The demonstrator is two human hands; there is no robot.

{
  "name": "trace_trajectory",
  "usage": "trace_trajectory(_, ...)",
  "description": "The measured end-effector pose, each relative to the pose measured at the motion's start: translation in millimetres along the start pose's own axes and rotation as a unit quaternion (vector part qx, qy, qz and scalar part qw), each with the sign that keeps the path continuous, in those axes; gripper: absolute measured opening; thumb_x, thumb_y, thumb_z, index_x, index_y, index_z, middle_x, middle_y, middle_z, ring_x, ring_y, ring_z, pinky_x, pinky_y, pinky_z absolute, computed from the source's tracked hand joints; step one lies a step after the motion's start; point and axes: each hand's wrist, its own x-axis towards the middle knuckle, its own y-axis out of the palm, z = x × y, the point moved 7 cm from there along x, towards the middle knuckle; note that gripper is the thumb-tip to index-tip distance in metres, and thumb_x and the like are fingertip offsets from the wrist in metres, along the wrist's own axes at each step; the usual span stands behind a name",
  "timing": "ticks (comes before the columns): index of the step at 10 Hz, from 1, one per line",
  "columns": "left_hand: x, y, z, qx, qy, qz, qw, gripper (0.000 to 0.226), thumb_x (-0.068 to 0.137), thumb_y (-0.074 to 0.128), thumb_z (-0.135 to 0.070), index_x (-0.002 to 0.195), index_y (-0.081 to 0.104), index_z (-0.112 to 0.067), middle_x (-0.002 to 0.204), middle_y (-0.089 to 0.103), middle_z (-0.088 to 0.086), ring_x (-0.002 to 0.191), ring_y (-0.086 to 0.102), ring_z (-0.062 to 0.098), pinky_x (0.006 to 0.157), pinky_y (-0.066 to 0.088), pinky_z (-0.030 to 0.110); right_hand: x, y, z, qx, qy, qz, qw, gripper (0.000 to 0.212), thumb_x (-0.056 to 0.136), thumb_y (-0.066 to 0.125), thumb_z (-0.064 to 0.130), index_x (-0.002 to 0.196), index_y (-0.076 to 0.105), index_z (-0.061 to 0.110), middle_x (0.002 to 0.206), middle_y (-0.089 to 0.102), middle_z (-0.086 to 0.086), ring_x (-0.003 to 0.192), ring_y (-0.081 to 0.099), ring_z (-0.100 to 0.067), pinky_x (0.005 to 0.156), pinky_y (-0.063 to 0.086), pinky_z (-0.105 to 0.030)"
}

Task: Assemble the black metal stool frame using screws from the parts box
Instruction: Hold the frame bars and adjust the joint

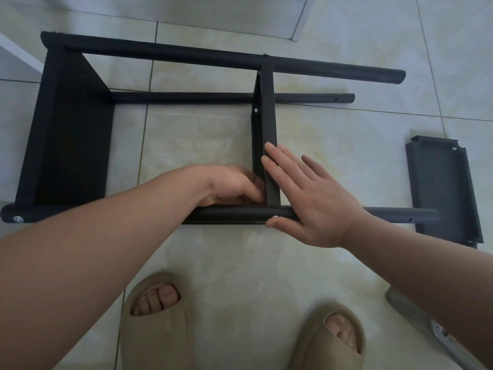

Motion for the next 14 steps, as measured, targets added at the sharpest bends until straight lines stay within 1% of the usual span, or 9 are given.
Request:
trace_trajectory(1,0.8,0.7,1.3,-0.021,-0.004,0.013,1.0,0.024,0.09,0.052,0.01,0.088,0.069,-0.007,0.078,0.072,0.011,0.07,0.072,0.02,0.061,0.056,0.025,0.1,-0.2,0.0,-0.001,-0.001,-0.001,1.0,0.094,0.095,0.027,0.074,0.162,0.006,0.012,0.17,-0.007,-0.003,0.157,-0.005,-0.019,0.124,0.019,-0.052)
trace_trajectory(2,0.0,4.2,1.4,-0.013,-0.008,0.041,0.999,0.037,0.093,0.051,0.002,0.073,0.076,-0.016,0.079,0.074,0.009,0.073,0.072,0.019,0.065,0.056,0.025,0.1,0.0,0.1,0.001,-0.001,-0.001,1.0,0.094,0.095,0.027,0.074,0.162,0.006,0.012,0.17,-0.007,-0.003,0.157,-0.006,-0.019,0.124,0.019,-0.052)
trace_trajectory(4,4.8,-0.7,1.1,0.013,-0.008,0.0,1.0,0.02,0.087,0.053,0.007,0.087,0.07,-0.004,0.085,0.07,0.018,0.077,0.071,0.025,0.078,0.057,0.034,-0.2,-0.7,0.5,0.001,-0.001,-0.003,1.0,0.094,0.095,0.028,0.074,0.162,0.007,0.011,0.17,-0.005,-0.004,0.157,-0.004,-0.02,0.123,0.02,-0.052)
trace_trajectory(5,5.9,-0.2,0.9,-0.002,-0.009,0.006,1.0,0.015,0.087,0.052,0.011,0.088,0.062,-0.001,0.084,0.061,0.018,0.068,0.066,0.024,0.065,0.057,0.028,0.1,-1.3,0.7,0.003,-0.002,-0.004,1.0,0.095,0.095,0.028,0.074,0.162,0.008,0.011,0.17,-0.005,-0.004,0.157,-0.004,-0.02,0.123,0.021,-0.053)
trace_trajectory(7,4.1,5.3,1.3,-0.044,-0.015,0.044,0.998,0.029,0.091,0.046,0.01,0.081,0.066,-0.008,0.071,0.07,0.01,0.062,0.07,0.019,0.058,0.055,0.025,0.1,-1.4,0.8,-0.001,-0.001,-0.002,1.0,0.095,0.094,0.027,0.075,0.162,0.007,0.011,0.17,-0.006,-0.004,0.157,-0.004,-0.02,0.123,0.02,-0.052)
trace_trajectory(8,1.6,8.3,3.7,-0.002,-0.035,0.062,0.997,0.033,0.093,0.051,-0.003,0.073,0.075,-0.014,0.075,0.072,0.008,0.068,0.07,0.019,0.066,0.055,0.028,0.0,-1.1,0.7,-0.002,0.003,0.002,1.0,0.095,0.094,0.027,0.075,0.162,0.007,0.011,0.17,-0.006,-0.003,0.157,-0.005,-0.02,0.124,0.019,-0.052)
trace_trajectory(9,2.2,6.1,2.7,0.018,-0.024,0.039,0.999,0.039,0.092,0.055,-0.002,0.065,0.079,-0.017,0.073,0.073,0.007,0.067,0.071,0.018,0.063,0.056,0.026,0.0,-1.4,0.9,-0.001,0.003,0.002,1.0,0.095,0.094,0.027,0.074,0.162,0.007,0.011,0.17,-0.005,-0.003,0.157,-0.004,-0.02,0.124,0.019,-0.052)
trace_trajectory(12,5.3,3.5,1.5,-0.028,-0.009,0.035,0.999,0.045,0.088,0.05,0.012,0.063,0.075,-0.015,0.072,0.07,0.012,0.065,0.071,0.021,0.059,0.057,0.027,-0.7,-3.3,0.0,0.012,0.005,-0.003,1.0,0.095,0.094,0.028,0.074,0.162,0.008,0.013,0.17,-0.005,-0.002,0.157,-0.004,-0.017,0.124,0.018,-0.052)
trace_trajectory(14,1.7,7.8,5.2,0.012,-0.031,0.061,0.998,0.041,0.092,0.052,-0.003,0.064,0.078,-0.018,0.073,0.073,0.006,0.067,0.071,0.018,0.062,0.056,0.025,-2.3,-4.3,0.4,0.02,0.007,-0.012,1.0,0.094,0.093,0.031,0.074,0.163,0.009,0.015,0.171,-0.003,0.001,0.157,-0.002,-0.014,0.125,0.011,-0.053)
